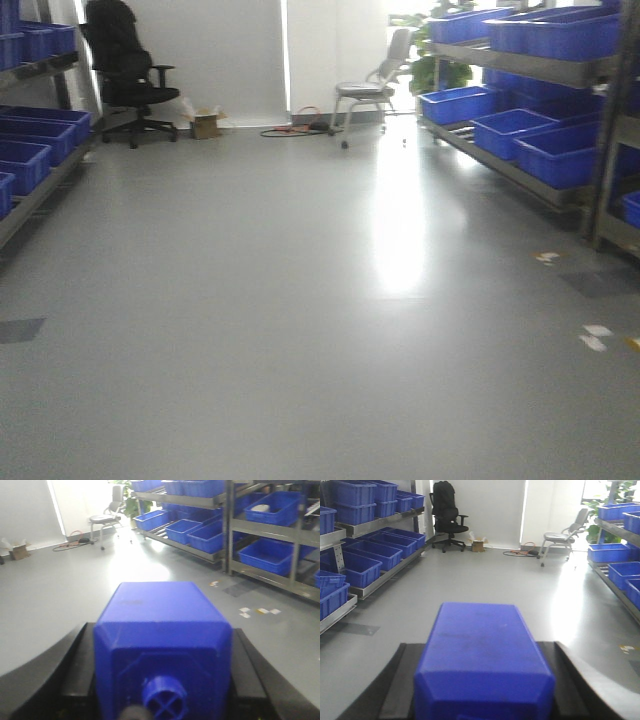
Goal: Pick and sort blue part to right shelf
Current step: 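Drive the base away from the table to the shelf of blue bins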
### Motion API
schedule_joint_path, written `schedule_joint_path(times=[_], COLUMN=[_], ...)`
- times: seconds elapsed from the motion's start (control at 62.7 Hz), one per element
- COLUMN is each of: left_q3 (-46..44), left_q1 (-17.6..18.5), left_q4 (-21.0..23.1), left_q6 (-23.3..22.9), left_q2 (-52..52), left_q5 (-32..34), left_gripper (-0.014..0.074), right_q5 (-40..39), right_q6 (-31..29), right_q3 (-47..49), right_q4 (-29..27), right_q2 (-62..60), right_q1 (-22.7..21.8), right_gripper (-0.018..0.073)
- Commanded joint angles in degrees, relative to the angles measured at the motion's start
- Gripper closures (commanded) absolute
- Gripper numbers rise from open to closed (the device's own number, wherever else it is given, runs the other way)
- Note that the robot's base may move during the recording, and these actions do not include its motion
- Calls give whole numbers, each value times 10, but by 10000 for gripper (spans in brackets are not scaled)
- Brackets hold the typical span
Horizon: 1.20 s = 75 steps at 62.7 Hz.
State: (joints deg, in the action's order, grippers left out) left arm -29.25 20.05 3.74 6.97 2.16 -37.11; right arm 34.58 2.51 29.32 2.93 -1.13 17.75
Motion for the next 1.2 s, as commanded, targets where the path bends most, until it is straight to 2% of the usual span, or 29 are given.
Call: schedule_joint_path(times=[0.0, 1.18], left_q3=[-14, -14], left_q1=[3, 3], left_q4=[3, 3], left_q6=[-3, -3], left_q2=[9, 9], left_q5=[50, 50], left_gripper=[316, 316], right_q5=[-54, -54], right_q6=[-4, -4], right_q3=[17, 17], right_q4=[4, 4], right_q2=[10, 10], right_q1=[-1, -1], right_gripper=[300, 300])
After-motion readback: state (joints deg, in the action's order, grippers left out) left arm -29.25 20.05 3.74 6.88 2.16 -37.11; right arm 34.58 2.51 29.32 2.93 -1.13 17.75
